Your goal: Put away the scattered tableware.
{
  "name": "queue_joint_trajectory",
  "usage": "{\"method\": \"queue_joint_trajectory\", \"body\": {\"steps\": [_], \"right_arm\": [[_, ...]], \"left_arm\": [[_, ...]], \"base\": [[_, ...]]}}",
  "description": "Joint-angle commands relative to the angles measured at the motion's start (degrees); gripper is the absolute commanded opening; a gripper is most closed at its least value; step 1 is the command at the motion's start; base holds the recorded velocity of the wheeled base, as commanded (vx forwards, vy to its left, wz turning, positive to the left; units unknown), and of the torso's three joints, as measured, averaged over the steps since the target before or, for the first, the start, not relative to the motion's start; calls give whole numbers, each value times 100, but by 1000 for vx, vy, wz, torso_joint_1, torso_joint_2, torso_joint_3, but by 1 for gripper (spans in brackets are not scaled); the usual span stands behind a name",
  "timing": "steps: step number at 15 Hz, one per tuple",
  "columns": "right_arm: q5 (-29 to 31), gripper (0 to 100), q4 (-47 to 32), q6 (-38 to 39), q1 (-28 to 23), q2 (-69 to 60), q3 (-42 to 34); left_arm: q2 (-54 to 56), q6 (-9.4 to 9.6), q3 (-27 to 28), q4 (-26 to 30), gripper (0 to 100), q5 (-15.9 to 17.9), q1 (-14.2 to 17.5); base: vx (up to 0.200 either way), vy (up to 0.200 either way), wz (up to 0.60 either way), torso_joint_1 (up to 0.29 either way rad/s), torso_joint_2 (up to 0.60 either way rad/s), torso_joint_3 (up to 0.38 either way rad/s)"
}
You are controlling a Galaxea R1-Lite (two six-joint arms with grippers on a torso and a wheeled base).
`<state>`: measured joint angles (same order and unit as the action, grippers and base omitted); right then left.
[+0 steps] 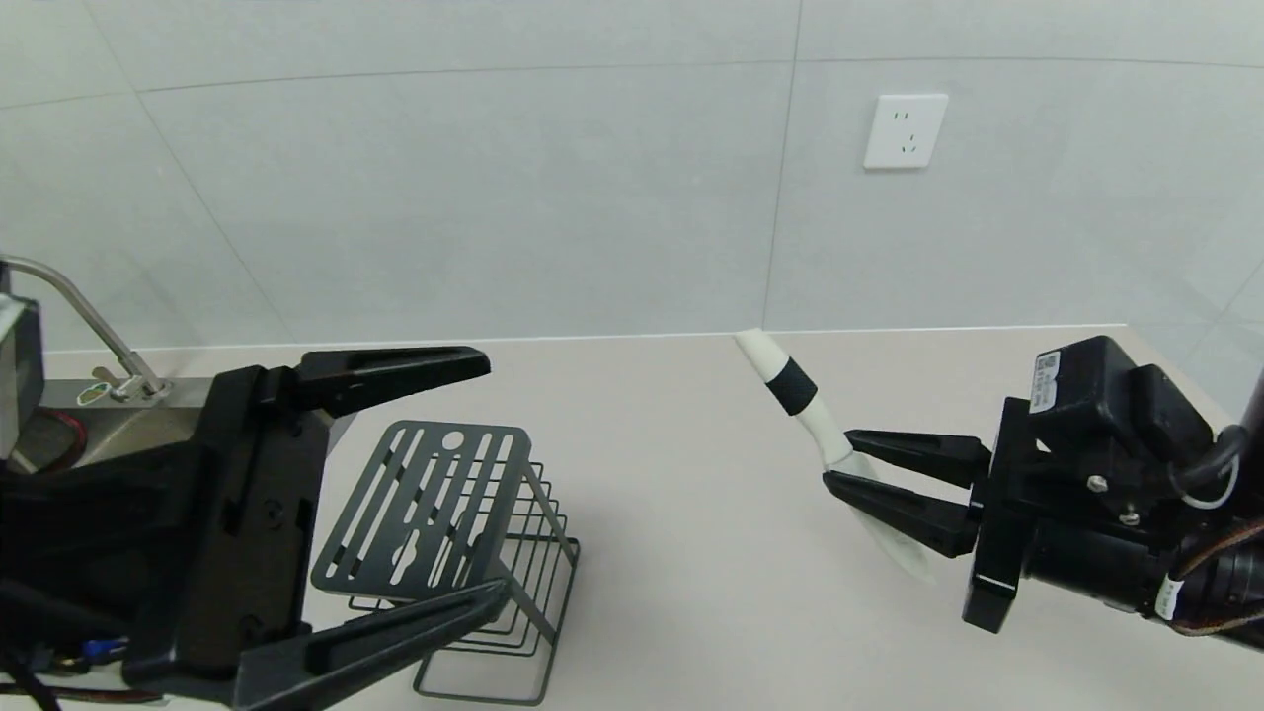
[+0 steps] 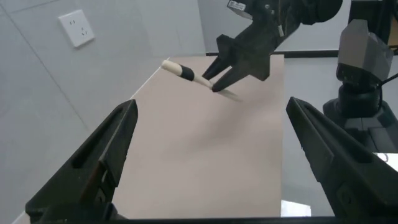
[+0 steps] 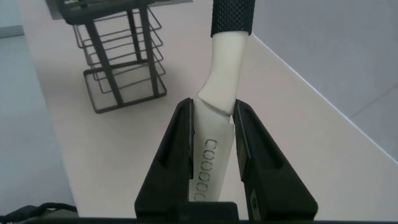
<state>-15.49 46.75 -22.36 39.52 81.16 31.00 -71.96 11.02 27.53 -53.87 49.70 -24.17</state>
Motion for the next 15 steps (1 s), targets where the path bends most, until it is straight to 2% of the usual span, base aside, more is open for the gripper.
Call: {"method": "queue_joint_trajectory", "body": {"steps": [1,4,7,10,13,15], "right_arm": [[-41,0,1,-120,12,-198,143],[-542,0,1,-155,100,-382,249],[-868,0,-8,-155,302,-532,169],[-1017,0,-8,-155,372,-549,169],[-1052,0,-8,-155,407,-646,152],[-1052,0,-8,-155,407,-690,82]], "left_arm": [[-644,-39,42,-361,100,40,-211],[-1136,-241,341,-704,100,48,-580],[-1646,-434,701,-1091,100,224,-940],[-2103,-856,886,-1591,100,215,-1353],[-2560,-1278,1290,-2163,100,189,-1476],[-2797,-1418,1431,-2488,100,119,-1494]], "base": [[0,0,0,0,0,0],[0,0,0,0,0,0],[0,0,0,0,0,0],[0,0,0,0,0,0],[0,0,0,0,0,0],[0,0,0,0,0,0]]}}
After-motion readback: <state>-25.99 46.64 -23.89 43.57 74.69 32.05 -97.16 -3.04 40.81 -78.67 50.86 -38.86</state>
